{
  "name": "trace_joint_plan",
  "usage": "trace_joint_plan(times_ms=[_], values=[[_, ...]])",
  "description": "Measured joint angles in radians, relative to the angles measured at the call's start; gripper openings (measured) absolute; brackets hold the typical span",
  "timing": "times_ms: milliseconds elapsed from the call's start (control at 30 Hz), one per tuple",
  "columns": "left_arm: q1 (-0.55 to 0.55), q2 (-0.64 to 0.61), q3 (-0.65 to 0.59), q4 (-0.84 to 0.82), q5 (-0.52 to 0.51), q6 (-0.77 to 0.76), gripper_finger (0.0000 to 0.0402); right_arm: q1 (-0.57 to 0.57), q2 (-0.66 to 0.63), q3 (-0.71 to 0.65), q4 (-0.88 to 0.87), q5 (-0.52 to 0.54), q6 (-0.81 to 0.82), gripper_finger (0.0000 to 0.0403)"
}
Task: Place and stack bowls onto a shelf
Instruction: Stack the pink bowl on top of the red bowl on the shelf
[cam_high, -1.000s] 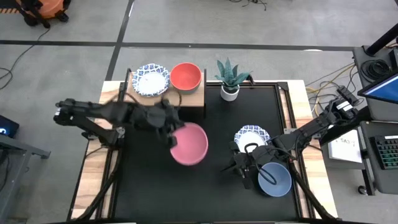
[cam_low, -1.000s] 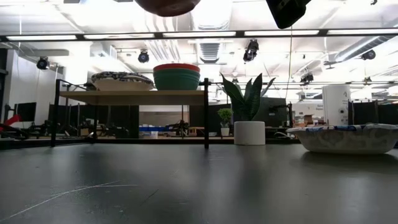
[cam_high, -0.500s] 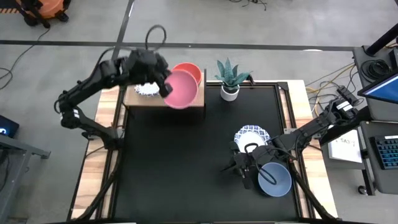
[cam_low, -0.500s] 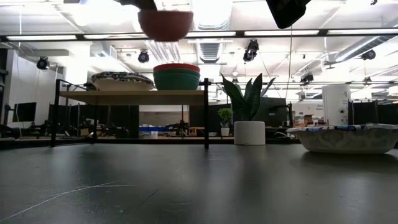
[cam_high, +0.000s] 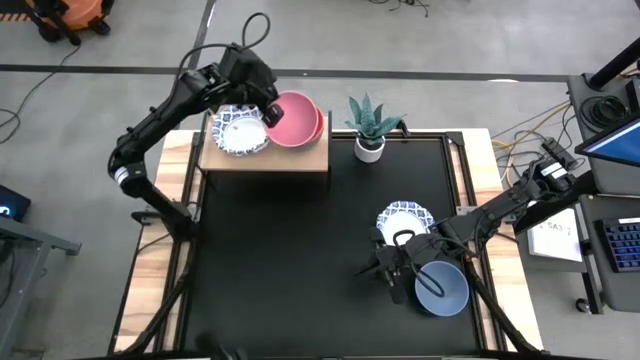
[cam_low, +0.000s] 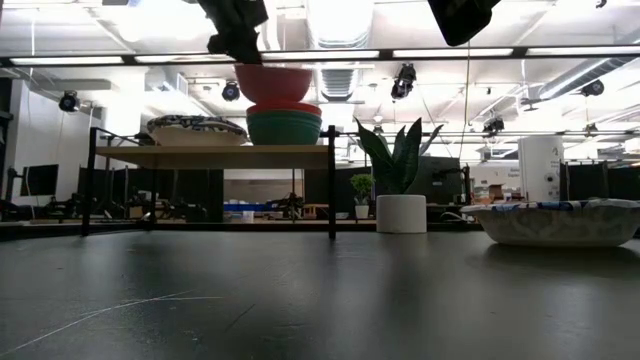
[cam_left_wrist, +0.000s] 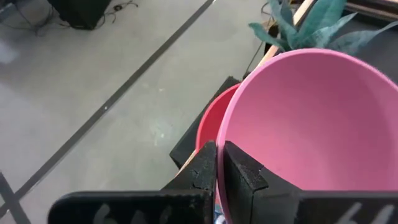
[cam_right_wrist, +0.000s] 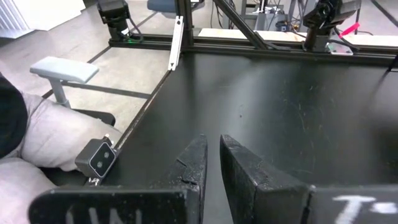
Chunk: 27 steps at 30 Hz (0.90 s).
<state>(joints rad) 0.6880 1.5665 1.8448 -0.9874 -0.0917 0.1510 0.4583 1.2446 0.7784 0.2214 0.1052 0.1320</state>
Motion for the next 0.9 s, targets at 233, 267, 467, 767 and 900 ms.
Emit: trace_joint_plan(times_ms=[233,267,467,767,900], values=[[0.017,0.029,0.007,0.020,0.005,0.020,0.0000,0.000,0.000,0.000,-0.004,0.000,0.009,0.0033],[0.018,0.034,0.007,0.020,0.005,0.020,0.0000,0.000,0.000,0.000,-0.005,0.000,0.010,0.0033],[0.025,0.070,0.007,0.035,0.006,0.019,0.0000,0.000,0.000,0.000,-0.006,0.000,0.012,0.0033],[0.027,0.098,0.006,0.085,0.007,0.002,0.0032,0.000,0.000,0.000,-0.007,0.000,0.013,0.0033],[0.028,0.097,0.006,0.085,0.007,0.012,0.0050,0.000,0.000,0.000,-0.007,0.000,0.013,0.0033]])
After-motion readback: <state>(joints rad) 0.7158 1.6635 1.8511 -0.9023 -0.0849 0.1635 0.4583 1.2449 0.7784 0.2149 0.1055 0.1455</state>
